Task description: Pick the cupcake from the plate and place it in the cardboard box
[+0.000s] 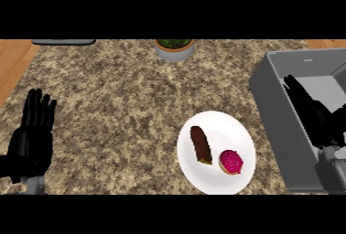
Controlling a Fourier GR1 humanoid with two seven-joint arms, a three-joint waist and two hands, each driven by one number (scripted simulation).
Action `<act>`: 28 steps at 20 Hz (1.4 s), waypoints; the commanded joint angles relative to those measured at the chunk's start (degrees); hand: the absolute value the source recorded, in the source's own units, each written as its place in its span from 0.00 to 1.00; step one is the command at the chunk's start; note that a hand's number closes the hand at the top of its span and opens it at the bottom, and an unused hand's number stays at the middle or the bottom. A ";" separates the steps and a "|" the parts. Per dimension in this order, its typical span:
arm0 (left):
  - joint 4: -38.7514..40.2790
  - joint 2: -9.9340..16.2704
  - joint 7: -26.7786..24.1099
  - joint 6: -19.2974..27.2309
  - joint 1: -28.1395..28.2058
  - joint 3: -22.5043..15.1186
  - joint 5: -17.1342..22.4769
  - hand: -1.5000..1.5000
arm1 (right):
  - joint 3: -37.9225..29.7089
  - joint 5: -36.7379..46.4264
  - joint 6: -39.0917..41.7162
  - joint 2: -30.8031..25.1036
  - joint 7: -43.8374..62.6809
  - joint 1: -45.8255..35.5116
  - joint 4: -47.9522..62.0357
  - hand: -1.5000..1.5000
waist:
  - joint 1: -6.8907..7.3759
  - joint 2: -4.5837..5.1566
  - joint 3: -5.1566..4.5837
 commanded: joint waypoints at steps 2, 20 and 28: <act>1.36 3.38 5.78 -4.24 -3.27 2.30 1.48 0.50 | -0.41 -0.59 2.39 -0.25 2.26 1.37 -5.91 0.00 | -1.04 1.42 -0.23; 2.25 8.29 15.25 -14.20 0.01 1.33 6.83 0.50 | 8.46 27.30 1.12 -14.23 -3.21 12.01 -30.80 0.00 | -1.07 1.08 -0.53; 3.84 8.47 15.74 -15.68 -3.14 1.88 7.30 0.50 | 16.86 35.10 14.52 -22.51 21.61 1.87 -33.83 0.00 | 0.53 1.63 -0.49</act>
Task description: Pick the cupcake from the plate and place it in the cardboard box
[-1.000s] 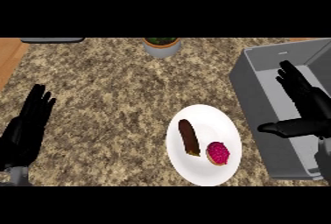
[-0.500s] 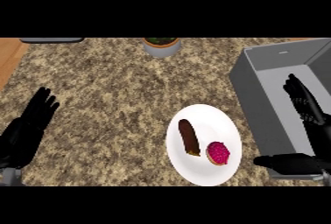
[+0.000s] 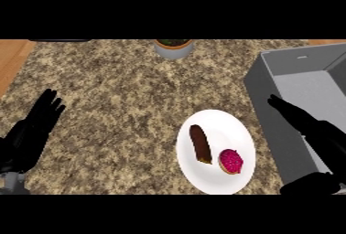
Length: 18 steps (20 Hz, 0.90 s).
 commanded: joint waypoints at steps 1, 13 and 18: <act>0.39 -2.26 -2.01 0.21 0.99 -2.01 -1.77 0.50 | 4.88 1.14 8.92 -3.41 12.95 -4.65 -2.26 0.00 | 0.63 0.13 0.04; -2.10 -1.68 2.18 -0.07 -0.06 1.61 -2.06 0.50 | 12.77 -3.99 18.99 14.62 40.00 -16.85 4.69 0.00 | -0.07 -0.01 0.29; -2.12 -1.55 1.64 -2.28 1.95 3.13 -2.24 0.50 | 12.68 -5.11 21.69 14.94 41.51 -16.43 4.92 0.00 | -0.22 -0.03 0.29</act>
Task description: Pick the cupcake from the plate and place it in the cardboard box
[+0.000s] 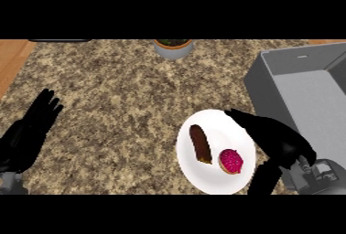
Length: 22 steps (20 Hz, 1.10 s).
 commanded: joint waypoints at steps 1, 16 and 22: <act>-1.71 0.85 2.88 -0.41 -0.52 1.86 0.67 0.50 | 3.96 2.02 2.36 3.31 8.76 1.18 -2.12 0.00 | -0.30 -0.09 0.02; -1.47 -4.47 3.59 -2.69 -0.41 4.05 -4.50 0.50 | -3.16 11.75 7.91 9.29 -2.89 3.54 2.72 0.00 | -0.30 0.01 0.04; 1.56 -6.40 2.05 -3.06 -2.31 2.73 -6.93 0.50 | 0.45 16.96 9.05 11.70 -1.67 3.25 5.70 0.00 | -0.31 0.06 0.03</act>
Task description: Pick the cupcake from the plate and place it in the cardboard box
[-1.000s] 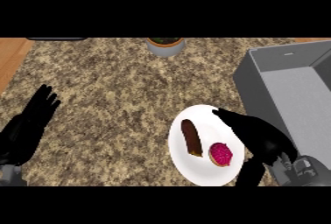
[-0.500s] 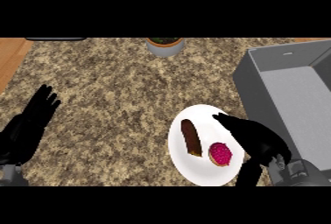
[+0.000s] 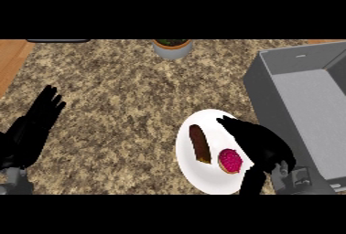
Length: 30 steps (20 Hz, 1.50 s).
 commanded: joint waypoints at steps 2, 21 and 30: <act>1.74 -0.45 -3.31 -3.90 2.83 2.59 0.99 0.50 | 0.56 4.07 2.25 3.77 1.93 -1.43 3.49 0.00 | 0.18 0.02 -0.01; 4.27 -3.68 -1.47 -4.21 -1.80 4.40 -3.32 0.50 | -0.27 14.83 6.34 10.65 -1.25 -0.23 12.21 0.00 | -0.07 0.06 0.00; -2.14 -5.16 -0.09 -5.54 2.45 5.44 -3.36 0.50 | 0.58 20.71 3.60 11.62 -6.07 4.64 16.33 0.00 | 0.13 0.02 0.01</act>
